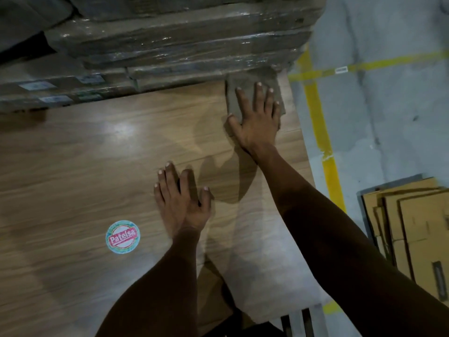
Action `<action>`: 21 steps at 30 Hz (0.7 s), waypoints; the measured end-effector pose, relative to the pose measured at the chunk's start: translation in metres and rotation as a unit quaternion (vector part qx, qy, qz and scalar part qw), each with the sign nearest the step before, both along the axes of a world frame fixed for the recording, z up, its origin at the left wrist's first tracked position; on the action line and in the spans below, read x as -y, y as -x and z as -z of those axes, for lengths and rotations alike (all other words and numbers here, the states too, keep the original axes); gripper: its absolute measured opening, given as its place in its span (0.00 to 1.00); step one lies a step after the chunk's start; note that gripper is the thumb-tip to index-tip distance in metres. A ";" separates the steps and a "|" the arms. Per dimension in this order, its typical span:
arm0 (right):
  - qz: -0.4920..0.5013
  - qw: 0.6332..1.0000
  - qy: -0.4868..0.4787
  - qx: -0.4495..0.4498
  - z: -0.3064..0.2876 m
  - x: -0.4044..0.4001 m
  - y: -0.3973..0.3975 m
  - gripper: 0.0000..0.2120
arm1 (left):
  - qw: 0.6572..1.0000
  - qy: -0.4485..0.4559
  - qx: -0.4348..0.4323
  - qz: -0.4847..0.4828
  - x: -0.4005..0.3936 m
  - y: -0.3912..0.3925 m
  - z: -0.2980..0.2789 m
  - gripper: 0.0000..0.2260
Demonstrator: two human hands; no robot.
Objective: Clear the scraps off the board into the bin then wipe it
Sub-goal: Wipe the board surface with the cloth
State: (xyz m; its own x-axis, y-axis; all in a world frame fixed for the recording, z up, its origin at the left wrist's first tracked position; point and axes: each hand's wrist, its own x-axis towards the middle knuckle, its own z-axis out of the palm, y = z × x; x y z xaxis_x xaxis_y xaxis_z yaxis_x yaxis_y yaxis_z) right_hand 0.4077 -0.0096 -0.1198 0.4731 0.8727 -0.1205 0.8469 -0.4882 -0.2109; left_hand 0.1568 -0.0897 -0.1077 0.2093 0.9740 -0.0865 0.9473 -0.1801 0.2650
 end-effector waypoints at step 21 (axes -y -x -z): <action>0.290 0.956 0.034 0.018 0.005 0.259 0.091 0.33 | 1.000 -0.006 0.012 0.021 0.003 0.004 -0.001 0.30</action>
State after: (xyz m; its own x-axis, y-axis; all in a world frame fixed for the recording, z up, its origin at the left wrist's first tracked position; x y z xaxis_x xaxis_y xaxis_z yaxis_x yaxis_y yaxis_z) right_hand 0.3163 -0.2685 -0.1249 0.8800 0.4533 -0.1415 0.4361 -0.8894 -0.1371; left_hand 0.1532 -0.0929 -0.1070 0.2526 0.9651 -0.0687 0.9323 -0.2238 0.2842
